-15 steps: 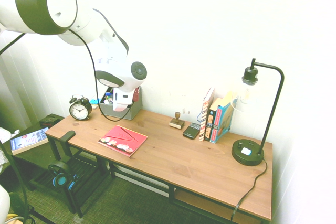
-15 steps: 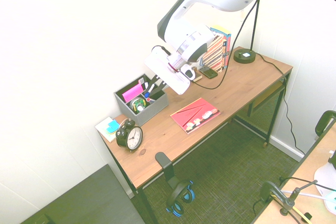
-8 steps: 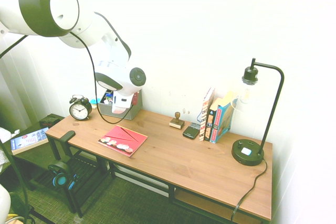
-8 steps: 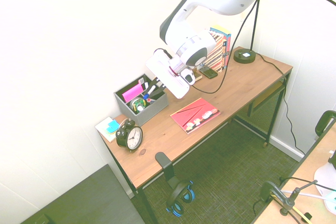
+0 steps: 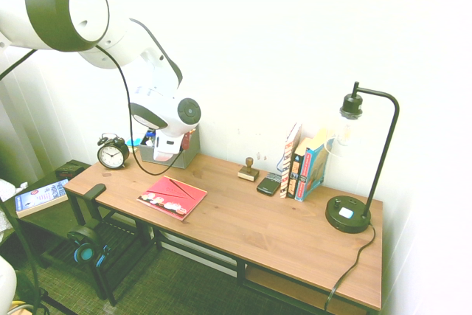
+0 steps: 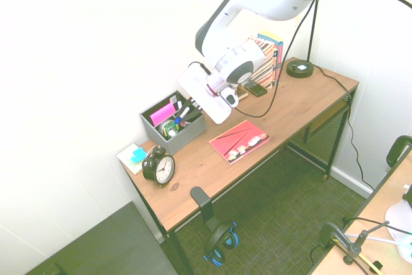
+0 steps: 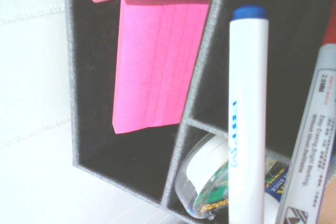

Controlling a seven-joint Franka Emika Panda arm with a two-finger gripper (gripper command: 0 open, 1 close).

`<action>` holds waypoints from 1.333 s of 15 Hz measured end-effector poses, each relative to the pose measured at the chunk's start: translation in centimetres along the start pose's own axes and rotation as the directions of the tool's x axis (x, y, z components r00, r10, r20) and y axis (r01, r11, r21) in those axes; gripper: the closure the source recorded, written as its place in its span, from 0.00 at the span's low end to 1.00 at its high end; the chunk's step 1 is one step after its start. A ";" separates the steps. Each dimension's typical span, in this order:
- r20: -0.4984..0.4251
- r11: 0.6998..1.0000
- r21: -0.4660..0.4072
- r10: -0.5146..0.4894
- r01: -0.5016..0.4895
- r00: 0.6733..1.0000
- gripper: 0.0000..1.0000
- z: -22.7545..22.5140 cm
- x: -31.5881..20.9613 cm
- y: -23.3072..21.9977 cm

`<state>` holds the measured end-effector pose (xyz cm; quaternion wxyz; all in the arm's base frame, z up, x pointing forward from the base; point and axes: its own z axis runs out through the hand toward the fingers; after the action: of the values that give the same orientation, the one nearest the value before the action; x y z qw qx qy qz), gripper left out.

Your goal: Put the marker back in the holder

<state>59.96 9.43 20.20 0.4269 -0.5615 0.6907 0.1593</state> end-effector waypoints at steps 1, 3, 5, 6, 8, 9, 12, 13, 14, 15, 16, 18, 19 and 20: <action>0.001 1.000 -0.003 0.000 0.000 1.000 1.00 0.2 0.0 0.2; 0.004 1.000 -0.007 -0.005 0.005 1.000 1.00 0.6 -0.3 0.5; 0.011 1.000 0.000 -0.021 0.021 1.000 0.00 0.8 -0.5 0.6; 0.012 1.000 0.002 -0.028 0.028 1.000 0.00 0.8 -0.6 0.6; 0.012 0.999 0.003 -0.034 0.034 0.999 0.00 0.9 -0.5 0.7; 0.012 0.999 0.003 -0.034 0.034 0.999 0.00 0.9 -0.5 0.7; 0.011 0.999 0.002 -0.034 0.034 0.999 0.00 1.0 -0.3 0.8; 0.011 0.999 0.001 -0.034 0.034 0.999 0.00 1.0 -0.4 0.8; 0.012 0.999 0.000 -0.035 0.035 0.999 0.00 1.1 -0.4 0.8; 0.012 0.999 0.000 -0.035 0.035 0.999 0.00 1.1 -0.4 0.8; 0.012 0.999 -0.001 -0.036 0.036 0.999 0.00 1.1 -0.5 0.9; 0.013 0.999 -0.002 -0.038 0.038 0.999 0.00 1.2 -0.6 0.9; 0.014 0.999 -0.002 -0.041 0.041 0.999 0.00 1.3 -0.7 0.9; 0.015 0.999 -0.001 -0.045 0.045 0.999 0.00 1.3 -0.9 0.8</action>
<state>59.81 11.21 19.93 0.4352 -0.5761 0.6744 0.1546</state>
